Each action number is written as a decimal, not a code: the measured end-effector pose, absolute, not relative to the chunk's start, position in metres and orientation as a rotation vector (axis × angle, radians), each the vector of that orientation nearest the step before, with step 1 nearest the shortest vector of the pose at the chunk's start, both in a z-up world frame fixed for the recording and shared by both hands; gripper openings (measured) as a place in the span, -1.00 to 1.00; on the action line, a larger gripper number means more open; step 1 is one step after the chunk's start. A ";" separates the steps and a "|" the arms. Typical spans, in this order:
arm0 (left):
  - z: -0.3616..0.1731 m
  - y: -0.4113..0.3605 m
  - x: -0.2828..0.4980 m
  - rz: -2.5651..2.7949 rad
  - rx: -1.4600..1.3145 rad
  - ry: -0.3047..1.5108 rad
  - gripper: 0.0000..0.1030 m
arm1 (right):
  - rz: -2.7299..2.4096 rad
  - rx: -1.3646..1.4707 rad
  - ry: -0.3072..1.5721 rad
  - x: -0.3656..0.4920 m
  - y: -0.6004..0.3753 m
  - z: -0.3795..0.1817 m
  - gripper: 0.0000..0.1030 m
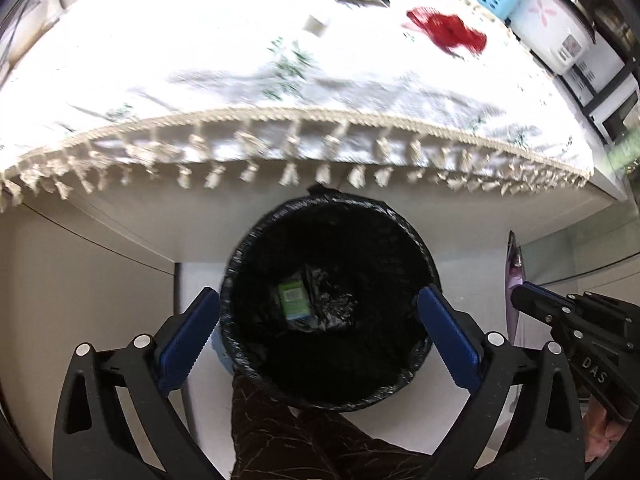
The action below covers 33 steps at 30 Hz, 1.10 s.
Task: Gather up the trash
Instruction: 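Open the left tool over the bin while the right tool releases the purple tube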
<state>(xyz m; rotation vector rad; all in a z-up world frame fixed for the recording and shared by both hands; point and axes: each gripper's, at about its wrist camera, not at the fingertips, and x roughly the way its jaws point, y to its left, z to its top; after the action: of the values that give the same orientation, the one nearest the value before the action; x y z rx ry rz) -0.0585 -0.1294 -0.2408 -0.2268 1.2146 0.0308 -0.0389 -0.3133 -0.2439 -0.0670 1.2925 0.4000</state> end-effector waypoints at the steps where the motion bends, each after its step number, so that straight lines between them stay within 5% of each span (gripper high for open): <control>1: -0.238 -0.125 -0.059 0.035 -0.228 1.216 0.88 | 0.405 -0.070 1.293 -0.038 -0.310 -0.245 -0.94; 33: -0.243 -0.048 -0.066 0.150 -0.263 1.233 0.88 | 0.470 -0.177 1.340 -0.005 -0.221 -0.291 -0.89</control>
<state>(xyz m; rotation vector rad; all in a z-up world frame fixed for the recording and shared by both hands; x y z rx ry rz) -0.0659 -0.0476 -0.2434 -0.2627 1.2328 0.1495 -0.0048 -0.2214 -0.2906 -0.1774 1.3400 0.4704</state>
